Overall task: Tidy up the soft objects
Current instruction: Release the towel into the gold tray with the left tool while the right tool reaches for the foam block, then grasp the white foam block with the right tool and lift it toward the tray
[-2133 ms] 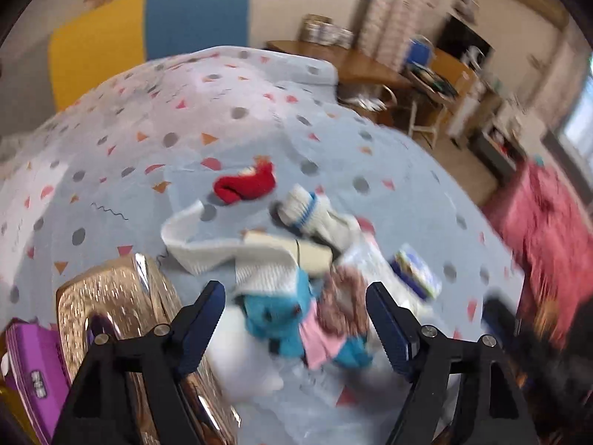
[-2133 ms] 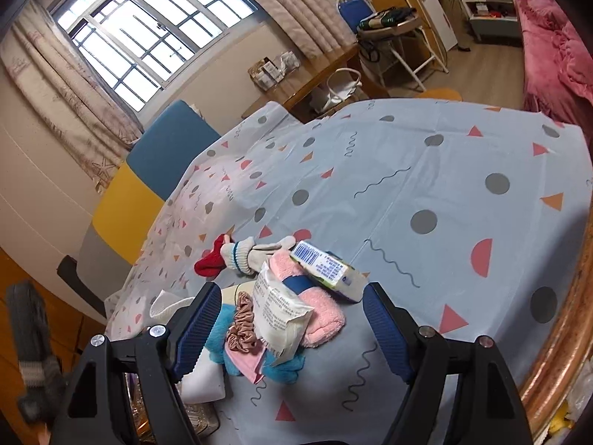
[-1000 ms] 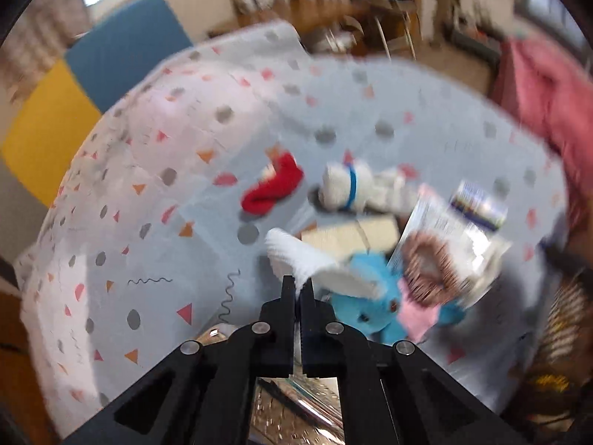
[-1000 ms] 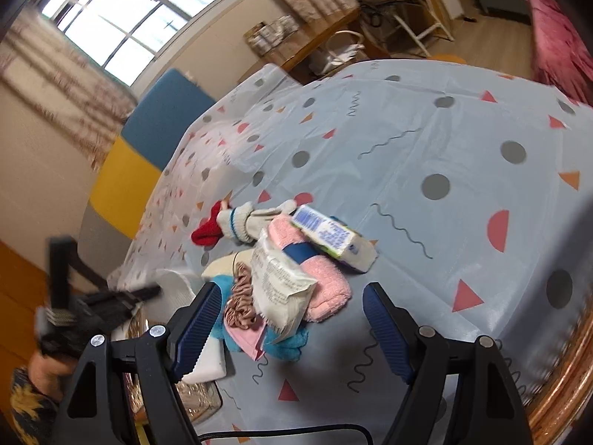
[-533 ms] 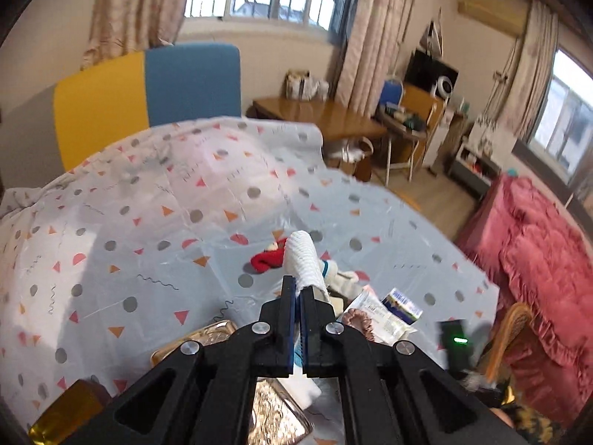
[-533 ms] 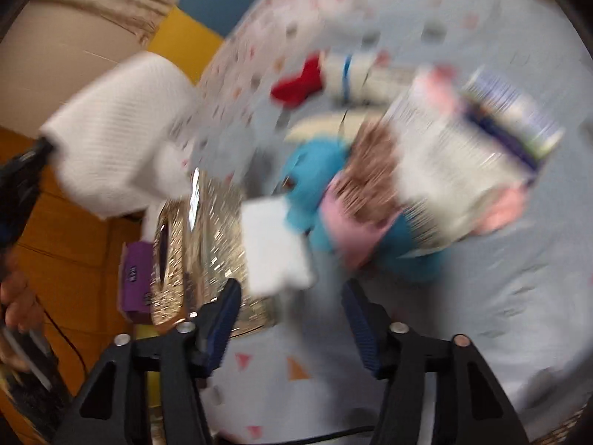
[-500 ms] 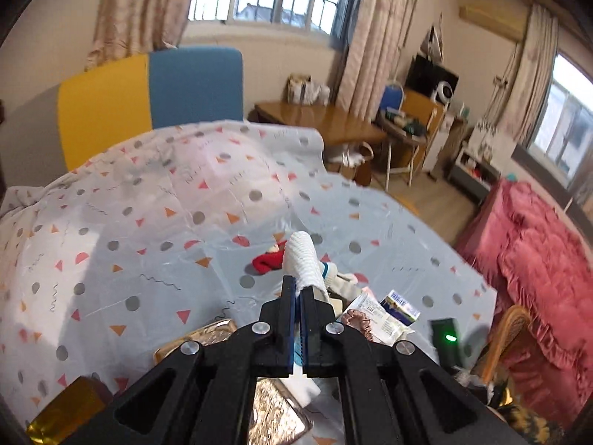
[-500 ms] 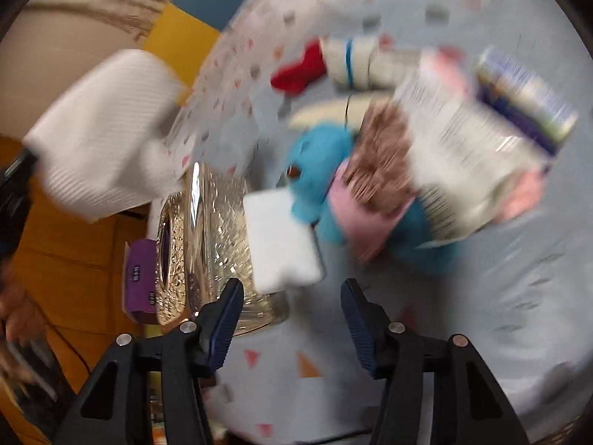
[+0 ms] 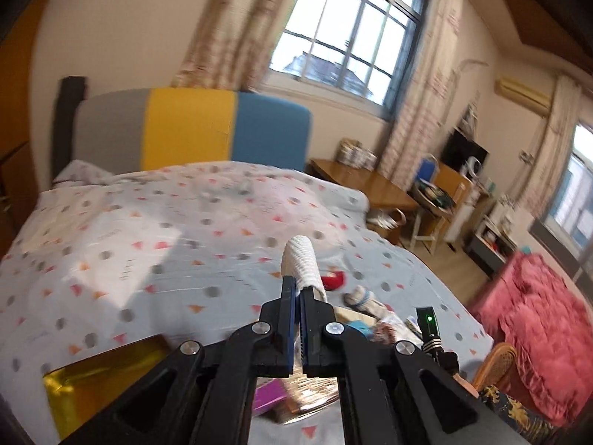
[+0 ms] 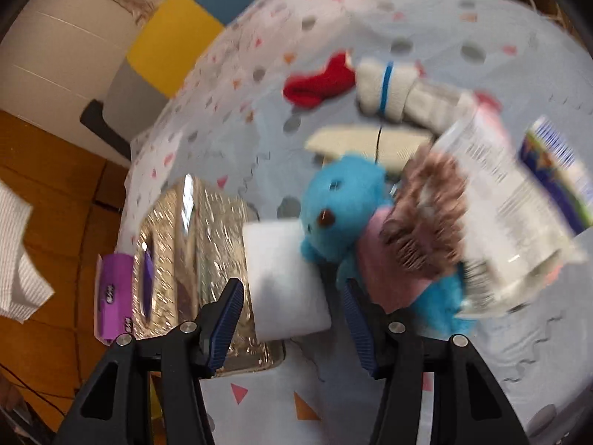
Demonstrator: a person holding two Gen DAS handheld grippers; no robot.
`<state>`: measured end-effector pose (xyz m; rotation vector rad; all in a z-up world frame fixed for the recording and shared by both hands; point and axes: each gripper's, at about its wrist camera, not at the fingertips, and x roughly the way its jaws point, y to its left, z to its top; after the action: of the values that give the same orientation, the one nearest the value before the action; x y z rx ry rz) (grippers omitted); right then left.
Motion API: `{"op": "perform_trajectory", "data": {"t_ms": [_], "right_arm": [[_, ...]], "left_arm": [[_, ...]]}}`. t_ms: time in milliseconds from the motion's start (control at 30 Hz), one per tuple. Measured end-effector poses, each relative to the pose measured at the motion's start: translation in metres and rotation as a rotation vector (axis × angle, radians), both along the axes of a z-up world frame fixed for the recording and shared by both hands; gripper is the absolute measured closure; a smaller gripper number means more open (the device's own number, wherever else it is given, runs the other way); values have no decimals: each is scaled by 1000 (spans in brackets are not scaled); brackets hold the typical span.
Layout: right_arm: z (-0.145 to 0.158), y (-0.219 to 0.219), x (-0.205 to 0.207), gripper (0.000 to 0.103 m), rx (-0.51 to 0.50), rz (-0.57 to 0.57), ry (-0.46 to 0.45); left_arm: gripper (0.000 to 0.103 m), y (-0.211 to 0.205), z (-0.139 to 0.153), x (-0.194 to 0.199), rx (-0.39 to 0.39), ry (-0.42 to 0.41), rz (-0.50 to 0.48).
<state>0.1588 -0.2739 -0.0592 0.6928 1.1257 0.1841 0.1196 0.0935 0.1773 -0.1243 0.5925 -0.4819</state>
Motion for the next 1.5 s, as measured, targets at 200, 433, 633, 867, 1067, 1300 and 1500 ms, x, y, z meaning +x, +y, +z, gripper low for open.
{"op": "perform_trajectory", "data": {"t_ms": [200,433,633,867,1067,1300,1500], "right_arm": [[-42,2,6,42,168,-87,93],[-52,10,16,36,209,-110,91],[-50,18,29,42,168,-72,79],[-39,23,18,48,28,16,67],[-30,25,-2,48,-107,96,90],[-23,60,-34,42,-439,270,95],[-25,86,-50,44,-607,321,55]], "left_arm": [[101,85,-22,-23,-19,21,185],[101,142,-98,-14,-27,178,342],[101,128,-163,23,-64,324,345],[58,88,-178,48,-7,355,342],[35,87,-174,20,0,309,384],[33,71,-178,-19,18,311,343],[32,60,-188,-49,22,333,322]]}}
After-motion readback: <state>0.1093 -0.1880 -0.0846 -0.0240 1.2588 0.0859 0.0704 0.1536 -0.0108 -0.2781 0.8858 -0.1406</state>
